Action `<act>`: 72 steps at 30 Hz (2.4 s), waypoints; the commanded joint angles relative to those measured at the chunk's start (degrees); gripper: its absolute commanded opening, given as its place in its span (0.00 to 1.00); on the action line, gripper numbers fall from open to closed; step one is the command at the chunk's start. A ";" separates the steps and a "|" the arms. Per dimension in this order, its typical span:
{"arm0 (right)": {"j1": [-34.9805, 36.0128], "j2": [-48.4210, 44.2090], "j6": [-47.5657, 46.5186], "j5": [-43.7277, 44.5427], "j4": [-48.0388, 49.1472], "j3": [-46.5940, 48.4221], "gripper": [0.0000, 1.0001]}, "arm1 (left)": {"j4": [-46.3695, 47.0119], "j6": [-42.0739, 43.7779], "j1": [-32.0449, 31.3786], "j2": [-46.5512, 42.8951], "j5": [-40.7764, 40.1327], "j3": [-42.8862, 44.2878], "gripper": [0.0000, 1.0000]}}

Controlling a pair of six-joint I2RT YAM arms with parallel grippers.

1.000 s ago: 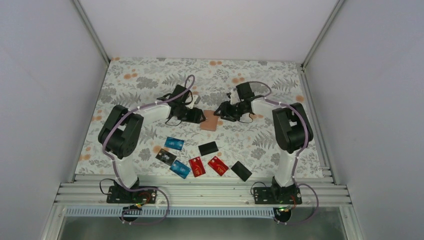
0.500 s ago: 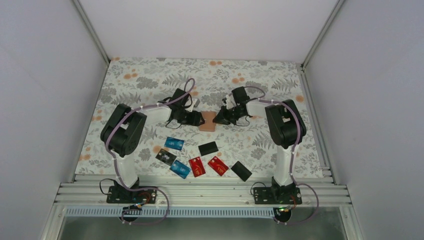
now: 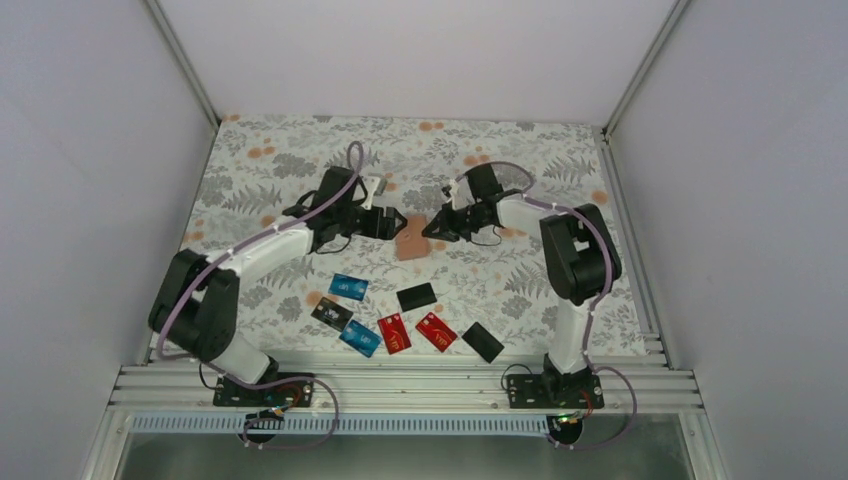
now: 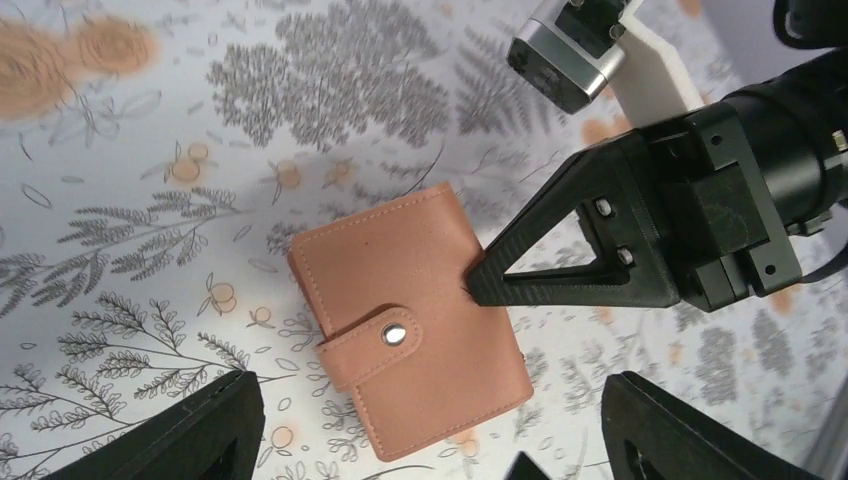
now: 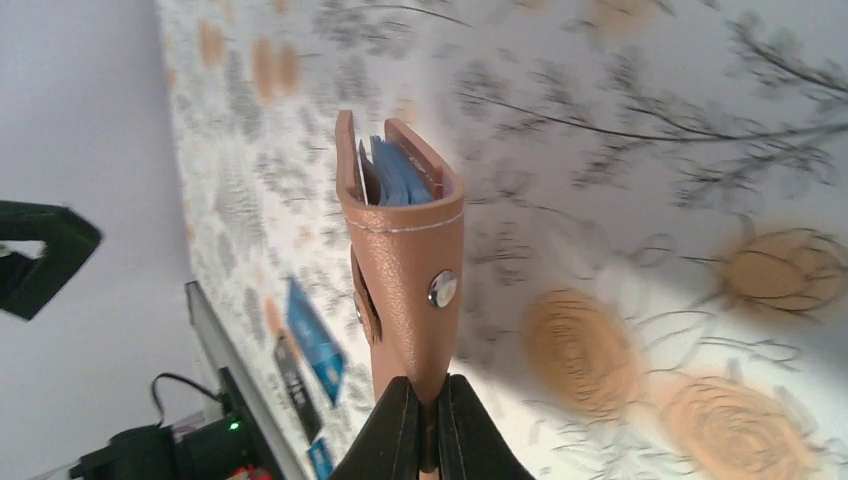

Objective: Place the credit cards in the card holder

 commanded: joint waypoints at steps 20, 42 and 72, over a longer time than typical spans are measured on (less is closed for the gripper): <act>2.05 -21.68 -11.01 -18.99 -2.31 5.92 0.04 | 9.27 0.35 9.88 -19.66 26.62 -6.77 0.81; 6.07 -27.84 -12.84 -9.68 -2.85 5.78 0.76 | 11.02 -5.23 9.40 -24.21 30.01 -1.83 0.02; 6.14 -34.98 -10.27 -24.61 6.20 1.09 0.12 | 6.93 -5.56 6.56 -21.59 36.13 7.09 0.03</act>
